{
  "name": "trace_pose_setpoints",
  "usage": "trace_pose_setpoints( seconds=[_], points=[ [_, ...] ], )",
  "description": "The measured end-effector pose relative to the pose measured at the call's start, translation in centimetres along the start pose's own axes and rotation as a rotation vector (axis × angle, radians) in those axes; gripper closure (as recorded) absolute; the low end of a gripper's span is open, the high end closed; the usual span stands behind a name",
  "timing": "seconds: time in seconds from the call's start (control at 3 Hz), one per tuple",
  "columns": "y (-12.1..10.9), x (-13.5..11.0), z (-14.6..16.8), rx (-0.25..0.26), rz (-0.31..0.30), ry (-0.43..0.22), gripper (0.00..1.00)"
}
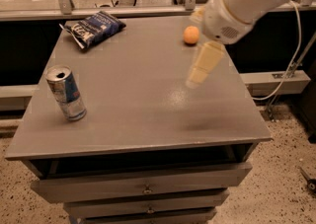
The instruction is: Pick blue chip bag
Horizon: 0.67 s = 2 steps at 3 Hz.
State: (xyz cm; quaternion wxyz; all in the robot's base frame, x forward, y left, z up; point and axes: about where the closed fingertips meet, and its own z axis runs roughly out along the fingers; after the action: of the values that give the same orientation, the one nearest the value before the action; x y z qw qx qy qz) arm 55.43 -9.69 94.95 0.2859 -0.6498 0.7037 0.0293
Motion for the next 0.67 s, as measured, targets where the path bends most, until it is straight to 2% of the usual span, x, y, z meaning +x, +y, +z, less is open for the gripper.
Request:
trace_pose_setpoints(
  seconds=[0.33,0.67],
  points=[
    [-1.74,-1.67,2.06,0.007,-0.009,-0.053,0.00],
    [-1.73,-1.68,2.06,0.007,-0.009,-0.053,0.00]
  ],
)
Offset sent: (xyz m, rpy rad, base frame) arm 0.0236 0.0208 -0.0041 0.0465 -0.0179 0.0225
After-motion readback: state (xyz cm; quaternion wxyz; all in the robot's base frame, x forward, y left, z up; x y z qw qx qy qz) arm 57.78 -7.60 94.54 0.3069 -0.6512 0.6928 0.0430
